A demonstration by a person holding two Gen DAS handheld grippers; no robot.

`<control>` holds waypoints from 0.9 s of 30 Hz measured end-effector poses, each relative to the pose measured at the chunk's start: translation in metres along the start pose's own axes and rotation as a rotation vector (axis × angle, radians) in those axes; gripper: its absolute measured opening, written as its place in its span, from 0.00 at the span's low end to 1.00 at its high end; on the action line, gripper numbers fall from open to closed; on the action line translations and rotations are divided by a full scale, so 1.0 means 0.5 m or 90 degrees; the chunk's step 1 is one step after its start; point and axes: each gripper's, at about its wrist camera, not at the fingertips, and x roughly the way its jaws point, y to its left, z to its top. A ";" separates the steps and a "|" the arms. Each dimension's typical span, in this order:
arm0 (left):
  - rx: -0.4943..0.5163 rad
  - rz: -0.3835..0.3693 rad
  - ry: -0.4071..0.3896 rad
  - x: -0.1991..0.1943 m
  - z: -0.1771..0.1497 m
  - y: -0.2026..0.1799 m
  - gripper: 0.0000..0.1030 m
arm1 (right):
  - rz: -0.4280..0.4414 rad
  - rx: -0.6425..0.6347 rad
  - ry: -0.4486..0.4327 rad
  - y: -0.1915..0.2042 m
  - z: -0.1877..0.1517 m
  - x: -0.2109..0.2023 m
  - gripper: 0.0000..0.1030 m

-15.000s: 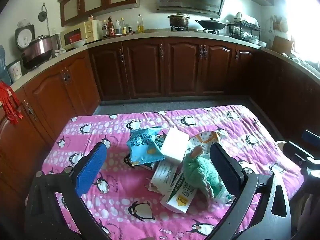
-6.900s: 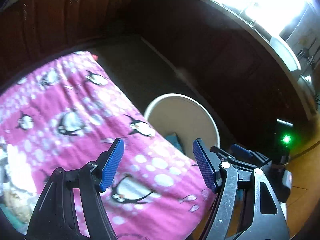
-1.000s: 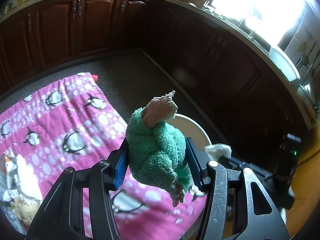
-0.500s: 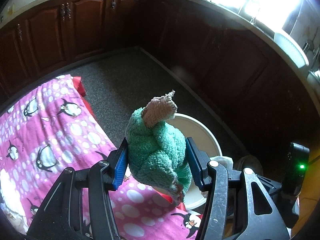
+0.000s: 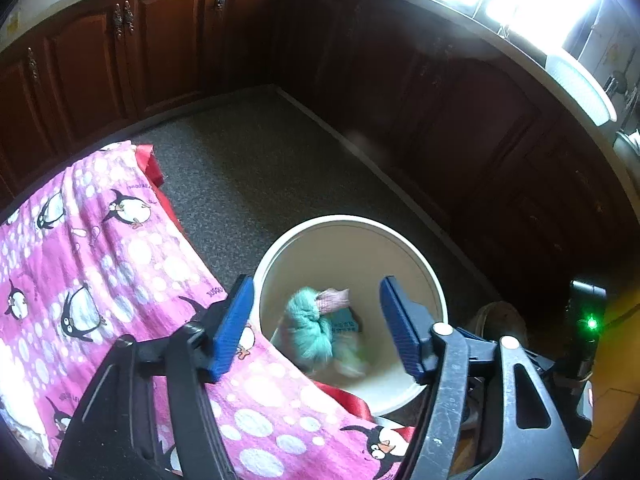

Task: Collect trash
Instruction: 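Open both tools to drop the towel and packet into the bucket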

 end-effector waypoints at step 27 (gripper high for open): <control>0.007 -0.007 -0.012 -0.064 -0.020 0.003 0.67 | 0.002 -0.008 0.000 0.012 -0.010 -0.025 0.42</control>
